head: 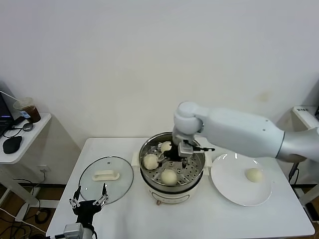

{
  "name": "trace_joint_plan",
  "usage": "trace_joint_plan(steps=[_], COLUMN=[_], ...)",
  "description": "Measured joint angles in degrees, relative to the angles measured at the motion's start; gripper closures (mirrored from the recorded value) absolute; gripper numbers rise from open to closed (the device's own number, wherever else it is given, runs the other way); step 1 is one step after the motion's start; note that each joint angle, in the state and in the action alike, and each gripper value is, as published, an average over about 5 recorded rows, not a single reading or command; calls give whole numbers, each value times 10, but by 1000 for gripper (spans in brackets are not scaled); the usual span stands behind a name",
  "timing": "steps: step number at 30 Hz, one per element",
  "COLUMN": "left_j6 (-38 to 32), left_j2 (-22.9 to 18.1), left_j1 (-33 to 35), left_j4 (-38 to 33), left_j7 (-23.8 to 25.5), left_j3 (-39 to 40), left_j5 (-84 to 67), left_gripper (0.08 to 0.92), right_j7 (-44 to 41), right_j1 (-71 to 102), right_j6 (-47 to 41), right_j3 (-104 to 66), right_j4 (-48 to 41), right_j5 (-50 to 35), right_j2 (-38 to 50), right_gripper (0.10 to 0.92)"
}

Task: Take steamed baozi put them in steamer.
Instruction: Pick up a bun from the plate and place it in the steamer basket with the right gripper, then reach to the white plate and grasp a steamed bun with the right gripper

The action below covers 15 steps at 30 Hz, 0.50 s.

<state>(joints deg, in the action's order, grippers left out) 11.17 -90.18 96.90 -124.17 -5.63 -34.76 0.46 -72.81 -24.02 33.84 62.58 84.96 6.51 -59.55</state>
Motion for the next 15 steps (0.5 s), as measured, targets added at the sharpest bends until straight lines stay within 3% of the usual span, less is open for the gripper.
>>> trace_joint_plan(steps=[5, 15], left_j6=[0, 4], left_j2=[3, 4], left_j1=[-1, -4], left_j4=[-1, -7], left_j7=[1, 6], left_j3=[-2, -3], left_j5=[-2, -6], left_gripper=[177, 177], right_j7=[-5, -14], right_j1=[-15, -18], right_j6=[-60, -294], right_j3=[-22, -84], right_j4=[-9, -57], right_j5=[-53, -149], right_j2=[39, 140], right_gripper=[203, 203])
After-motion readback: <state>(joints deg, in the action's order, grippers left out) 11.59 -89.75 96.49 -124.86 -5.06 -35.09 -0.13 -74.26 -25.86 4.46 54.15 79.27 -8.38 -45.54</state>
